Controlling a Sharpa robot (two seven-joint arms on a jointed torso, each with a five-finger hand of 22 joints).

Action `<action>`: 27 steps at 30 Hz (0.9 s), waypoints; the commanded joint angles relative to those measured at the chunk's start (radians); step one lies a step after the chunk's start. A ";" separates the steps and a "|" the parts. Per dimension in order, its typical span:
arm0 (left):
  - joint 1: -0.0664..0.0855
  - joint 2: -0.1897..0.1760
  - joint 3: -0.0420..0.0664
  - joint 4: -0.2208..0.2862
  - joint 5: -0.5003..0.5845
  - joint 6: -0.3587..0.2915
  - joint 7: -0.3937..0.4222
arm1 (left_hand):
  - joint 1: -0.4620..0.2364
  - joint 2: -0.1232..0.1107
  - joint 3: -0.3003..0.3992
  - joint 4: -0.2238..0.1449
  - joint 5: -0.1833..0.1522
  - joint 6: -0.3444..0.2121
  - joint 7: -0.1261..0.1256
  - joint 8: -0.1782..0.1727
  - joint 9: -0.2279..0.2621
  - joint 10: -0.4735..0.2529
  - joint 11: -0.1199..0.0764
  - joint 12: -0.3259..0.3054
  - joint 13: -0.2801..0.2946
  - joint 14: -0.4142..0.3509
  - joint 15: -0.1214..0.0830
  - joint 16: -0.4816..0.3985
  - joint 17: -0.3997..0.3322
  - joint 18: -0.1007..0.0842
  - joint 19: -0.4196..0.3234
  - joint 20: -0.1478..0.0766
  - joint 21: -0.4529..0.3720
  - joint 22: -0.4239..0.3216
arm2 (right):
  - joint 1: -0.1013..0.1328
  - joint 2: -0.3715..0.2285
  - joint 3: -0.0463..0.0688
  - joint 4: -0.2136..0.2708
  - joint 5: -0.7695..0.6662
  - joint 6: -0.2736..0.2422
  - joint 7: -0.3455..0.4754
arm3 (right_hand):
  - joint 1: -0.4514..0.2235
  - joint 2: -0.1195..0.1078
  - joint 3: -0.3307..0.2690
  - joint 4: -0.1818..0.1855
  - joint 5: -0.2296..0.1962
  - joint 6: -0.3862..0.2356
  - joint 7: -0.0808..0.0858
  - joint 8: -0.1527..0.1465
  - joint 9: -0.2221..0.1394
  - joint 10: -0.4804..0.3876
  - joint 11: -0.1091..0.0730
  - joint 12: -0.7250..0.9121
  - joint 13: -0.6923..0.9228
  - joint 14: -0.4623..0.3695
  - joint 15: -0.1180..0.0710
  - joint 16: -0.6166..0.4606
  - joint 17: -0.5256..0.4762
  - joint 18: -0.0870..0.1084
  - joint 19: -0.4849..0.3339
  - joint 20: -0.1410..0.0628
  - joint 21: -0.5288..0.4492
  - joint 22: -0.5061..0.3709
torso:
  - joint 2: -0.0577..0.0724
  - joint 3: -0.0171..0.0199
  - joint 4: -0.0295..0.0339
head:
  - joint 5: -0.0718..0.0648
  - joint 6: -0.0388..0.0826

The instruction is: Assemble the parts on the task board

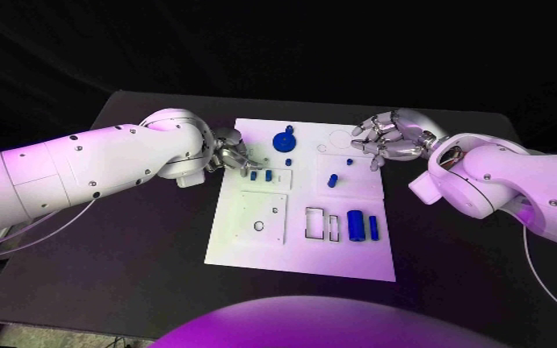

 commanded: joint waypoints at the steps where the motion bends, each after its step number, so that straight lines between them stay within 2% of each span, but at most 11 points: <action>1: 0.000 -0.005 0.005 0.005 0.041 -0.061 0.031 | -0.013 -0.001 -0.010 0.000 -0.005 0.008 0.000 -0.007 -0.002 -0.001 0.002 -0.009 -0.004 0.102 -0.007 0.003 0.263 -0.012 0.002 -0.002 -0.002 0.008 | -0.001 -0.001 0.000 0.000 -0.001 0.007 0.009 | 0.006 0.000 0.001 0.001 0.005 0.001 0.007 0.005 -0.001 -0.003 -0.003 -0.004 -0.001 0.002 0.000 -0.003 -0.002 0.005 0.008 -0.002 -0.003 -0.001 | 0.000 0.0006 -0.0008 | 0.000 0.001; 4: 0.001 -0.015 0.013 0.011 0.075 -0.104 0.071 | -0.007 -0.001 -0.016 -0.003 -0.002 -0.001 0.002 -0.010 -0.003 -0.012 0.003 -0.023 -0.024 0.102 -0.007 0.003 0.263 -0.008 -0.007 -0.002 -0.011 -0.008 | -0.002 -0.001 0.000 0.000 -0.001 0.007 0.009 | 0.006 0.000 0.001 0.001 0.005 0.001 0.007 0.005 -0.001 -0.003 -0.003 -0.004 -0.001 0.002 0.000 -0.003 -0.002 0.005 0.008 -0.002 -0.003 -0.001 | 0.000 0.0006 -0.0005 | -0.001 0.004; 8: 0.002 -0.026 0.021 0.026 0.122 -0.180 0.152 | 0.087 -0.018 -0.029 -0.006 0.010 -0.066 0.024 -0.029 -0.006 -0.098 0.021 -0.116 -0.150 0.082 0.003 -0.033 0.201 0.012 -0.063 0.005 -0.072 -0.106 | -0.002 -0.001 0.000 -0.002 -0.001 0.005 0.010 | 0.006 0.000 0.001 0.001 0.005 0.001 0.007 0.005 -0.001 -0.003 -0.003 -0.004 -0.001 0.002 0.000 -0.003 -0.002 0.005 0.008 -0.002 -0.003 -0.001 | -0.001 0.0020 0.0000 | -0.004 0.009; 9: 0.003 -0.028 0.022 0.030 0.132 -0.206 0.183 | 0.131 -0.026 -0.033 -0.001 0.009 -0.093 0.039 -0.039 -0.009 -0.159 0.036 -0.182 -0.234 0.069 0.014 -0.055 0.166 0.022 -0.094 0.015 -0.108 -0.161 | -0.003 -0.001 0.000 -0.002 -0.001 0.005 0.010 | 0.006 0.000 0.001 0.001 0.005 0.001 0.007 0.005 -0.001 -0.003 -0.003 -0.004 -0.001 0.002 0.000 -0.003 -0.002 0.005 0.008 -0.002 -0.003 -0.001 | -0.001 0.0020 -0.0002 | -0.005 0.011; 10: 0.004 -0.030 0.024 0.034 0.139 -0.231 0.220 | 0.178 -0.034 -0.036 -0.006 0.011 -0.136 0.061 -0.054 -0.013 -0.257 0.054 -0.283 -0.358 0.020 0.031 -0.133 0.054 0.051 -0.185 0.029 -0.210 -0.309 | -0.003 -0.001 0.000 -0.003 -0.001 0.004 0.011 | 0.006 0.001 0.001 0.001 0.005 0.001 0.008 0.006 -0.002 -0.004 -0.003 -0.004 -0.003 0.002 0.000 -0.005 -0.002 0.005 0.009 -0.002 -0.006 -0.003 | -0.001 0.0023 -0.0004 | -0.007 0.013; 12: 0.004 -0.030 0.025 0.040 0.144 -0.269 0.281 | 0.277 -0.040 -0.035 -0.011 0.006 -0.204 0.094 -0.069 -0.018 -0.325 0.084 -0.307 -0.377 -0.055 0.059 -0.232 -0.074 0.085 -0.298 0.054 -0.353 -0.492 | -0.003 -0.001 0.000 -0.004 0.000 0.002 0.012 | 0.007 0.001 0.001 0.001 0.005 0.001 0.008 0.006 -0.002 -0.004 -0.003 -0.004 -0.004 0.001 0.000 -0.006 -0.002 0.005 0.009 -0.002 -0.007 -0.004 | -0.001 0.0014 -0.0009 | -0.010 0.017; 14: 0.004 -0.026 0.025 0.044 0.134 -0.305 0.376 | 0.356 -0.045 -0.035 -0.011 0.005 -0.242 0.122 -0.084 -0.033 -0.410 0.111 -0.335 -0.402 -0.191 0.086 -0.392 -0.271 0.114 -0.407 0.072 -0.509 -0.664 | -0.003 -0.001 0.000 -0.005 0.000 0.000 0.013 | 0.009 0.000 0.002 -0.001 0.006 0.000 0.008 0.006 -0.002 -0.005 -0.003 -0.005 -0.006 0.001 0.001 -0.009 -0.001 0.005 0.010 -0.002 -0.011 -0.008 | 0.000 0.0011 -0.0012 | -0.012 0.021; 16: 0.004 -0.016 0.021 0.044 0.093 -0.335 0.468 | 0.427 -0.040 -0.027 -0.015 -0.001 -0.263 0.141 -0.098 -0.051 -0.477 0.133 -0.392 -0.458 -0.347 0.104 -0.582 -0.481 0.114 -0.433 0.091 -0.592 -0.715 | -0.003 0.000 0.000 -0.006 0.001 0.000 0.015 | 0.010 0.000 0.002 -0.002 0.006 0.000 0.008 0.006 -0.002 -0.006 -0.003 -0.006 -0.008 0.000 0.001 -0.011 -0.001 0.004 0.010 -0.002 -0.013 -0.009 | 0.000 0.0008 -0.0021 | -0.013 0.026; 19: 0.002 0.008 0.012 0.036 0.013 -0.379 0.563 | 0.473 -0.054 -0.047 -0.014 -0.008 -0.279 0.136 -0.110 -0.073 -0.489 0.133 -0.457 -0.536 -0.354 0.105 -0.629 -0.532 0.116 -0.411 0.095 -0.660 -0.766 | -0.003 0.001 0.000 -0.008 0.002 0.001 0.016 | 0.013 0.002 0.004 -0.003 0.009 0.005 0.008 0.009 -0.002 -0.008 -0.002 -0.010 -0.014 -0.003 0.002 -0.017 0.000 0.004 0.010 -0.001 -0.020 -0.016 | 0.001 0.0002 0.0002 | -0.018 0.032; 21: -0.001 0.028 0.004 0.024 -0.049 -0.398 0.606 | 0.521 -0.056 -0.046 -0.029 -0.011 -0.301 0.133 -0.144 -0.099 -0.501 0.128 -0.511 -0.589 -0.343 0.099 -0.638 -0.551 0.116 -0.389 0.089 -0.678 -0.782 | -0.003 0.002 0.000 -0.009 0.002 0.001 0.017 | 0.015 0.002 0.006 -0.004 0.014 0.005 0.008 0.009 -0.003 -0.008 -0.002 -0.011 -0.018 -0.004 0.002 -0.019 0.001 0.004 0.011 -0.001 -0.023 -0.019 | 0.001 0.0002 -0.0003 | -0.020 0.034; 27: -0.014 0.084 -0.015 -0.024 -0.234 -0.401 0.647 | 0.595 -0.055 -0.040 -0.069 -0.009 -0.238 0.127 -0.225 -0.166 -0.476 0.129 -0.629 -0.713 -0.314 0.095 -0.627 -0.577 0.114 -0.354 0.079 -0.665 -0.776 | -0.003 0.003 0.000 -0.008 0.003 0.003 0.017 | 0.015 0.002 0.006 -0.005 0.018 0.003 0.009 0.009 -0.003 -0.008 -0.002 -0.012 -0.021 -0.004 0.002 -0.021 0.002 0.004 0.012 -0.001 -0.026 -0.022 | 0.001 0.0002 -0.0026 | -0.021 0.038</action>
